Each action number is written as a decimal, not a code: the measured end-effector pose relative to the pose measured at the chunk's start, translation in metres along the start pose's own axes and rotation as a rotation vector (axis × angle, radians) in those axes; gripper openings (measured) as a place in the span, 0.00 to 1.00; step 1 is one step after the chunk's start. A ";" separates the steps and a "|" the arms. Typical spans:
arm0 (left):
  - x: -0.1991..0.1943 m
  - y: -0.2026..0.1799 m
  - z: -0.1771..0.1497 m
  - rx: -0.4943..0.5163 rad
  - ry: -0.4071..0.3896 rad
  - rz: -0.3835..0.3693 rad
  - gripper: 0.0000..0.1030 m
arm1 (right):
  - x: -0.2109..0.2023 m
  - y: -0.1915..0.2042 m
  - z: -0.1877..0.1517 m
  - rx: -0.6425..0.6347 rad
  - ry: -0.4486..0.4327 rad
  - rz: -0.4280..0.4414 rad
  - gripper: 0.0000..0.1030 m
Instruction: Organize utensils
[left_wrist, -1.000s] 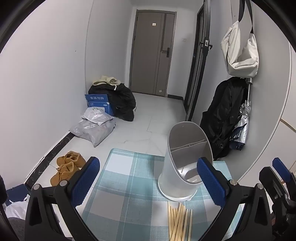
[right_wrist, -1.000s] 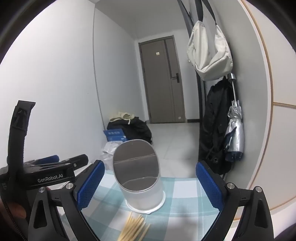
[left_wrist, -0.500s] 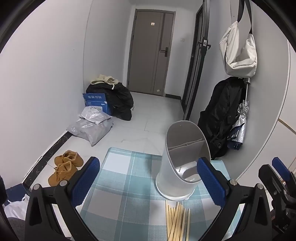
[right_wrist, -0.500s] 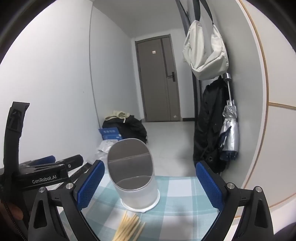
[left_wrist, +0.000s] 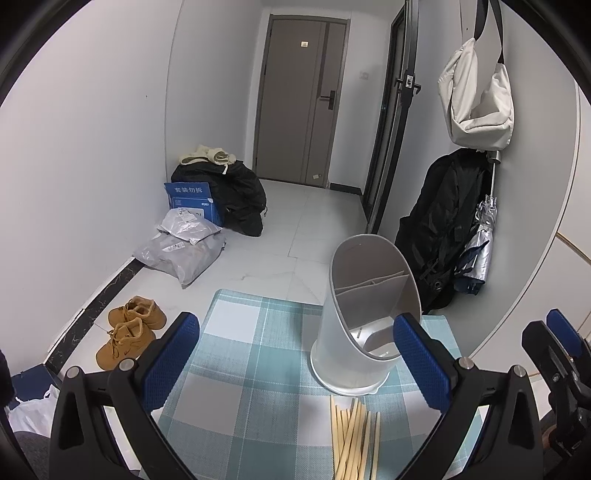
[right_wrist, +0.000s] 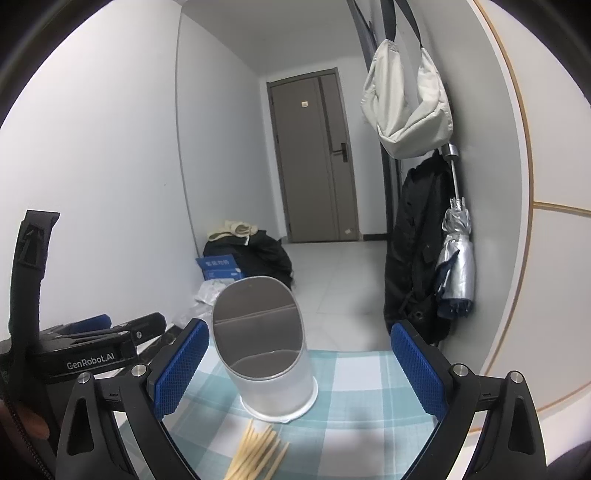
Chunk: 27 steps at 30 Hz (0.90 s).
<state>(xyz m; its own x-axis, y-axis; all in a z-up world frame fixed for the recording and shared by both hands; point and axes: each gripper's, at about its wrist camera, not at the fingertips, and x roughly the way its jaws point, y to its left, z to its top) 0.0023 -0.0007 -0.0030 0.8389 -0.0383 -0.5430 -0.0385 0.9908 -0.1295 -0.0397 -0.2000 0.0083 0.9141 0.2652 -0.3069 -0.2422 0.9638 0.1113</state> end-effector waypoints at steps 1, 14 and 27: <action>0.000 0.000 0.000 0.000 0.001 0.000 0.99 | 0.000 -0.001 0.000 0.000 -0.001 0.000 0.97; 0.000 0.000 -0.002 -0.002 0.006 -0.001 0.99 | 0.000 -0.002 -0.002 0.009 0.003 -0.004 0.97; -0.001 -0.001 -0.005 -0.006 0.003 -0.005 0.99 | 0.000 -0.003 -0.002 0.019 0.001 0.000 0.97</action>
<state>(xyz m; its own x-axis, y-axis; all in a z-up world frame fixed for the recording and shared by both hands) -0.0011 -0.0026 -0.0062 0.8372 -0.0434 -0.5451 -0.0377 0.9899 -0.1366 -0.0398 -0.2034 0.0064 0.9136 0.2655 -0.3079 -0.2363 0.9631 0.1292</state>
